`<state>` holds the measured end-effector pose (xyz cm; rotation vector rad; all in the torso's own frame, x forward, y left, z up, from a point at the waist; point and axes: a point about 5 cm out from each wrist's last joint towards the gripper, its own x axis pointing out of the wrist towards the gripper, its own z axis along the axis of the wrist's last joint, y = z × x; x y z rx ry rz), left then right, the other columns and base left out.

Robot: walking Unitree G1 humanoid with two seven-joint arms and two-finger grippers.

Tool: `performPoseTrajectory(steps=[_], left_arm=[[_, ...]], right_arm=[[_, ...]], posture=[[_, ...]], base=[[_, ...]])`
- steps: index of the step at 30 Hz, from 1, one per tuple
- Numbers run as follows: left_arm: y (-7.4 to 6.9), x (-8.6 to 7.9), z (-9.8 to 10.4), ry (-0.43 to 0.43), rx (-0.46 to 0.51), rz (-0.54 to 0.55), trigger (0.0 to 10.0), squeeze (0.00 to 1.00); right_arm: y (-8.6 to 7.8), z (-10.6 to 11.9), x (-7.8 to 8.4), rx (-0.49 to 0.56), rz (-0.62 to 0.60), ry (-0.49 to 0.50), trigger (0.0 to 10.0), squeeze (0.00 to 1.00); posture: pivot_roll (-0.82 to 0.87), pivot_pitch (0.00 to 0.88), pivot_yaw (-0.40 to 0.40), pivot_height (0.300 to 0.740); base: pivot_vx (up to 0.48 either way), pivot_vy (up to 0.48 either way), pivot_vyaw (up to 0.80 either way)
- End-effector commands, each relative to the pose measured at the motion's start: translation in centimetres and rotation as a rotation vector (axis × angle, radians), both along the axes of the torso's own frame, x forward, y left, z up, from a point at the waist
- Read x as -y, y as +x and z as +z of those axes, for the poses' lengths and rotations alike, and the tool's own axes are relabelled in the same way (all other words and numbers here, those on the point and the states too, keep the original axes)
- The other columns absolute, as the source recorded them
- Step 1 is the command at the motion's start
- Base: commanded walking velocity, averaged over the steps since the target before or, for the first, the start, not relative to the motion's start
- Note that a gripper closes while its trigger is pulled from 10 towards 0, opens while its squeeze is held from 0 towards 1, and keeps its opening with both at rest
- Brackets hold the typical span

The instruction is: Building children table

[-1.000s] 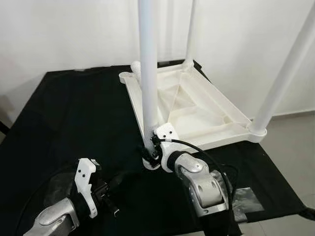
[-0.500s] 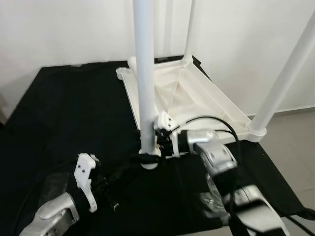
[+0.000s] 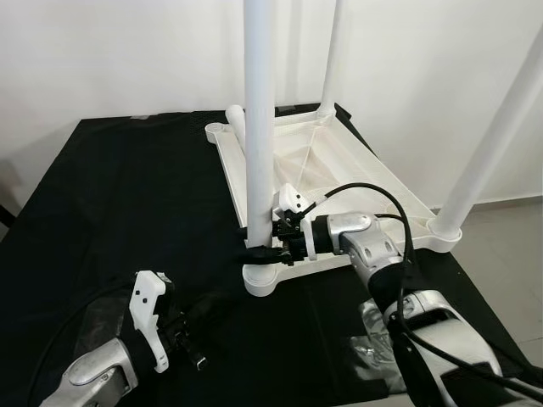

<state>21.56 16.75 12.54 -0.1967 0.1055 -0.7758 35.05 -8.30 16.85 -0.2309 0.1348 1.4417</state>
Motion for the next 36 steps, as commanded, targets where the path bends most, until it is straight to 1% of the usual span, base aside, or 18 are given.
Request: performPoseTrajectory(steps=[1,4,5,6,8,9,10,13,18,19,21,25,28,29,30,31,32,36], left_arm=[[-0.3,0.2,-0.1,0.0,-0.003,-0.008,10.0,0.0],[-0.4,0.2,0.0,-0.002,-0.002,-0.01,10.0,0.0],[-0.5,0.2,0.1,-0.002,0.0,-0.01,10.0,0.0],[-0.5,0.1,0.2,-0.002,0.001,-0.009,10.0,0.0],[-0.5,0.1,0.2,-0.002,0.001,-0.009,10.0,0.0],[-0.6,0.0,0.2,-0.002,0.002,-0.009,10.0,0.0],[-0.5,0.0,0.2,-0.001,0.002,-0.009,10.0,0.0],[-0.4,0.2,0.2,-0.006,-0.001,-0.018,10.0,0.0],[-0.3,0.2,0.2,-0.006,0.0,-0.022,10.0,0.0],[-0.2,0.3,0.1,-0.006,0.005,-0.014,10.0,0.0],[-0.1,0.3,0.1,-0.006,0.006,-0.012,10.0,0.0],[0.0,0.3,0.1,-0.006,0.006,-0.011,10.0,0.0],[0.1,0.4,0.1,-0.005,0.007,-0.009,10.0,0.0],[0.1,0.4,0.1,-0.005,0.007,-0.009,10.0,0.0],[0.1,0.3,0.1,-0.004,0.008,-0.008,10.0,0.0],[0.1,0.3,0.1,-0.003,0.008,-0.006,10.0,0.0],[0.1,0.3,0.1,-0.003,0.008,-0.006,10.0,0.0],[0.1,0.3,0.0,0.0,0.006,-0.005,10.0,0.0]], right_arm=[[-1.1,-1.9,0.1,-0.051,0.026,-0.022,0.0,0.0],[-2.4,-3.0,0.0,-0.054,-0.044,-0.041,0.0,0.0],[-2.8,-3.8,-1.7,-0.031,-0.329,-0.012,0.0,0.0],[-3.0,-3.9,-2.1,-0.057,-0.665,0.042,0.0,0.0],[-3.0,-3.9,-2.1,-0.057,-0.665,0.042,0.0,0.0],[-3.9,-4.4,-2.0,-0.084,-0.832,0.036,0.0,0.0],[-4.6,-4.2,-2.5,-0.065,-0.863,0.041,0.0,0.0],[-4.3,-3.6,-3.4,0.01,-0.762,0.04,0.0,0.0],[-3.7,-3.3,-4.2,-0.007,-0.745,0.05,0.0,0.0],[-2.9,-2.7,-4.7,-0.042,-0.719,0.098,10.0,1.0],[-2.7,-2.4,-4.8,-0.051,-0.705,0.113,10.0,1.0],[-2.0,-1.5,-5.1,-0.078,-0.591,0.15,10.0,1.0],[-2.1,-0.3,-5.1,-0.042,-0.355,0.152,10.0,1.0],[-2.1,-0.3,-5.1,-0.042,-0.355,0.152,10.0,1.0],[-2.1,0.0,-4.9,-0.014,-0.264,0.142,10.0,1.0],[-1.8,0.3,-4.5,-0.005,-0.182,0.122,10.0,0.0],[-1.8,0.3,-4.5,-0.005,-0.182,0.122,10.0,0.0],[-0.4,1.2,-3.3,0.005,-0.023,0.065,10.0,0.0]], posture=[[0.01,0.052,-0.009,0.74],[0.01,0.059,-0.014,0.74],[0.01,0.07,-0.023,0.74],[0.01,0.086,-0.014,0.74],[0.01,0.086,-0.014,0.74],[0.01,0.086,-0.007,0.74],[-0.01,0.075,0.007,0.74],[0.0,0.069,-0.007,0.74],[-0.01,0.066,-0.006,0.74],[-0.01,0.061,-0.009,0.74],[-0.01,0.06,-0.01,0.74],[0.0,0.054,-0.012,0.74],[0.01,0.052,-0.013,0.74],[0.01,0.052,-0.013,0.74],[0.01,0.05,-0.013,0.74],[0.01,0.049,-0.011,0.74],[0.01,0.049,-0.011,0.74],[0.01,0.047,-0.011,0.74]], base=[[0.0,0.0,0.0],[0.0,0.0,0.0],[0.0,0.0,0.0],[0.0,0.0,0.0],[0.0,0.0,0.0],[0.0,0.0,0.0],[0.0,0.0,0.0],[0.0,0.0,0.0],[0.0,0.0,0.0],[0.0,0.0,0.0],[0.0,0.0,0.0],[0.0,0.0,0.0],[0.0,0.0,0.0],[0.0,0.0,0.0],[0.0,0.0,0.0],[0.0,0.0,0.0],[0.0,0.0,0.0],[0.0,0.0,0.0]])
